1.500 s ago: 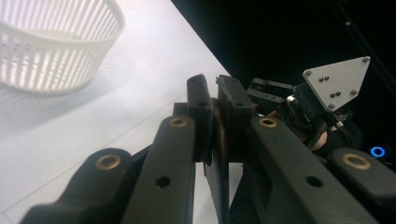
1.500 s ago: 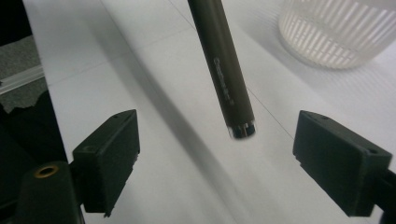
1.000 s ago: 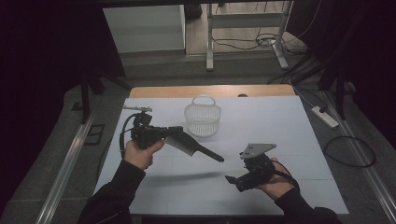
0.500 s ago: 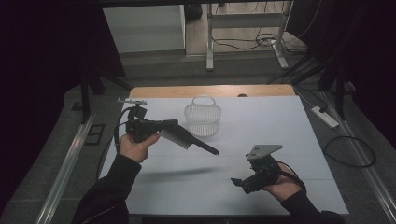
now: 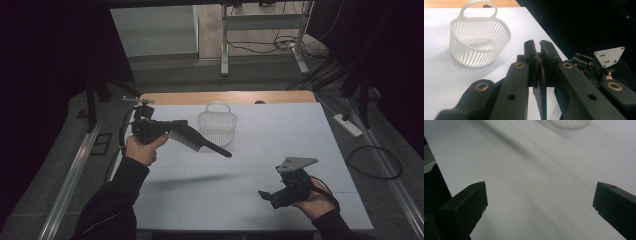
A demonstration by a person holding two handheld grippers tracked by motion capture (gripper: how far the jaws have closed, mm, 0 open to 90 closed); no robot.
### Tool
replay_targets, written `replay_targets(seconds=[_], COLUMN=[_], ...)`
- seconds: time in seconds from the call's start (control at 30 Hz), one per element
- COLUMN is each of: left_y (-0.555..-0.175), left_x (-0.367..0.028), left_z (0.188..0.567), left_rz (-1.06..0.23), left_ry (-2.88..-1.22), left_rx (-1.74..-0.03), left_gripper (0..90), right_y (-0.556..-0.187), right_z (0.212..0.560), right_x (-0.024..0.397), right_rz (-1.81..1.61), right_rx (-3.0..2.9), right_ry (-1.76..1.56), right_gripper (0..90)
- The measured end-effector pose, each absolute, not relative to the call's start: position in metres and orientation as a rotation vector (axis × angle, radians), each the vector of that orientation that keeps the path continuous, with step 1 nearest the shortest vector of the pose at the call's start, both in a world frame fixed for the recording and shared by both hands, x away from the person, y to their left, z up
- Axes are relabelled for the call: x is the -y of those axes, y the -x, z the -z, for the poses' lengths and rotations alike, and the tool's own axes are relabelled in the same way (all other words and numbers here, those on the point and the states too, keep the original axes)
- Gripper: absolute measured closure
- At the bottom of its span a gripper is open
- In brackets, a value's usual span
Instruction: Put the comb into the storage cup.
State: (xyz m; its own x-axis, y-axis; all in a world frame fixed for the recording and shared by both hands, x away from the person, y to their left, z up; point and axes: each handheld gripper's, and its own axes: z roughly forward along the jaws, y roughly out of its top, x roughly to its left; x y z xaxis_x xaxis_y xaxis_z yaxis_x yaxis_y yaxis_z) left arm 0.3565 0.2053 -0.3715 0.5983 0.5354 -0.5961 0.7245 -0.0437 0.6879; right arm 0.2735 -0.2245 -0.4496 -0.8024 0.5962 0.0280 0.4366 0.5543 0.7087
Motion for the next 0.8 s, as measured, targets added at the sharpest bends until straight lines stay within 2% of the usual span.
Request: replay_targets(seconds=[0.8], left_y=[-0.374], left_x=[-0.218], left_z=[0.345], left_rz=[0.156], left_ry=[-1.680], left_rx=[-1.087], left_gripper=[84.2], right_y=[-0.258], right_z=[0.451], right_x=[0.270], right_rz=[-1.075], right_rx=[-2.501], right_ry=[-1.044], right_gripper=[0.0])
